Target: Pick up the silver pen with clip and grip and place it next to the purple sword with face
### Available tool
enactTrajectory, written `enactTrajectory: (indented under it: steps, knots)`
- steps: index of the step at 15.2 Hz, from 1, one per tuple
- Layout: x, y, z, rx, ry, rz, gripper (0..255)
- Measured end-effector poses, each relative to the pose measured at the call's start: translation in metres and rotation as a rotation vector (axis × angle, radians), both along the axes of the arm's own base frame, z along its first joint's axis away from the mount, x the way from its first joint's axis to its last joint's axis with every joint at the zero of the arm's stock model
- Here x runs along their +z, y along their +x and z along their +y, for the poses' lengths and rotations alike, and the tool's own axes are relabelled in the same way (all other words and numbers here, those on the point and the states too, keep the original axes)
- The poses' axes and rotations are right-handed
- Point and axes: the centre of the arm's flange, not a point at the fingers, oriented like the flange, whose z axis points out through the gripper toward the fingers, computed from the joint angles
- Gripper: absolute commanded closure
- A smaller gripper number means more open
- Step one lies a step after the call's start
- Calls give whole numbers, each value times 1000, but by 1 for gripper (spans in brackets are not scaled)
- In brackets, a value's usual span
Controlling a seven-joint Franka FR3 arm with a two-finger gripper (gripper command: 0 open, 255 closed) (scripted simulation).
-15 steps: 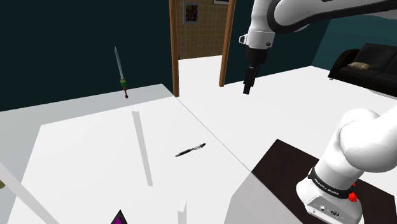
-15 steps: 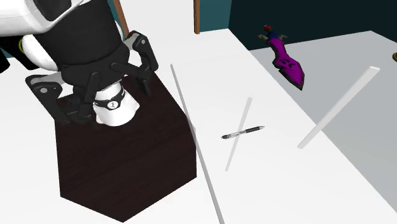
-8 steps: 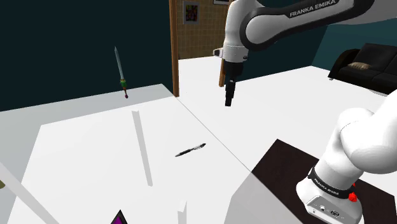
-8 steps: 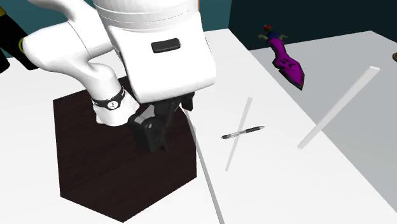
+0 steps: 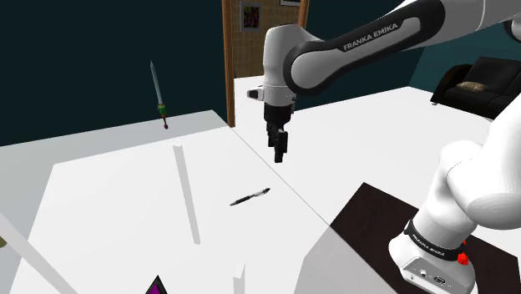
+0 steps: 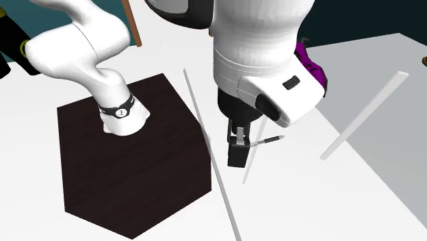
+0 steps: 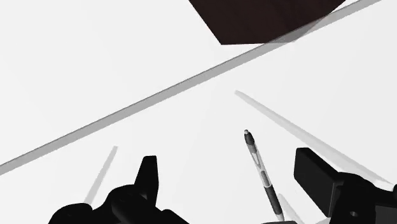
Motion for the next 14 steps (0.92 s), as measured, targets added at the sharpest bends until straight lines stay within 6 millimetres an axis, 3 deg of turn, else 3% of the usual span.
enactTrajectory:
  steps: [8, 14]
  knots:
    - [-47, 3, 95, 337, 14, 9, 0]
    - [-78, -3, 108, 381, 16, 11, 0]
